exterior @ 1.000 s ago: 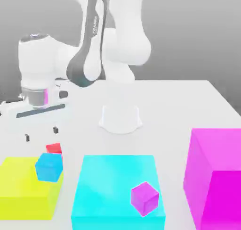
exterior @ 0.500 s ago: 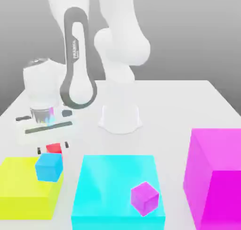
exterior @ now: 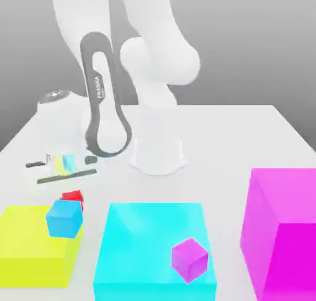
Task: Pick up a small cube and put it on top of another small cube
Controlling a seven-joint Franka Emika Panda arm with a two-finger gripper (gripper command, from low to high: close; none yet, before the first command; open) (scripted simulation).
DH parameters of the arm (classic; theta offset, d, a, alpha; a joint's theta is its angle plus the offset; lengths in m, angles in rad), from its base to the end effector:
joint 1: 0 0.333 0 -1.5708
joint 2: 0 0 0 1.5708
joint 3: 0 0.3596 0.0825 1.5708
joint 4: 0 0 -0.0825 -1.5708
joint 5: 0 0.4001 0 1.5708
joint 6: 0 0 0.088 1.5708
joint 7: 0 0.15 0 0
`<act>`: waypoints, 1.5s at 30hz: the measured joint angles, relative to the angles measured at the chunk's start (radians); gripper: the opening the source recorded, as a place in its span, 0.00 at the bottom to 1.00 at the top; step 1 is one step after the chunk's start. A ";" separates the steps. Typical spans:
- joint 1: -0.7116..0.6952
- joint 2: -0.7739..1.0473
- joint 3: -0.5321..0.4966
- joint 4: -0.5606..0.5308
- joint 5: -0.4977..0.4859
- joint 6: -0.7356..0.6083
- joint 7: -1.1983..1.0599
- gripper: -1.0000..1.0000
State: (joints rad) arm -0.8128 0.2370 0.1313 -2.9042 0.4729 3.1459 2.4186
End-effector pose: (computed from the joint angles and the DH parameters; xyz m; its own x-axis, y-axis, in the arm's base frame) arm 0.2317 -0.2328 0.1130 -0.9067 0.4217 -0.0131 0.4212 0.9066 0.0264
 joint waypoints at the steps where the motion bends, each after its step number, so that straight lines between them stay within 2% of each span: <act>1: -0.024 -0.014 0.026 0.000 0.013 -0.015 -0.011 0.00; 6: -0.061 -0.100 0.070 -0.006 0.046 -0.097 -0.035 0.00; 9: -0.049 -0.156 0.047 -0.021 -0.006 -0.139 0.008 0.00; 14: -0.079 -0.251 0.018 -0.057 -0.227 -0.196 0.176 0.00; 17: -0.127 -0.292 0.043 -0.064 -0.378 -0.226 0.273 0.00; 24: -0.028 -0.330 0.122 0.163 -0.571 -0.390 0.073 0.00; 34: 0.438 -0.261 0.367 0.494 -0.464 -0.721 -0.036 0.00; 37: 0.540 -0.222 0.336 0.473 -0.488 -0.694 -0.001 0.00; 41: 0.507 -0.124 0.281 0.455 -0.559 -0.592 0.053 0.00; 42: 0.510 -0.104 0.277 0.451 -0.574 -0.571 0.063 1.00; 45: 0.510 -0.104 0.277 0.451 -0.574 -0.571 0.063 1.00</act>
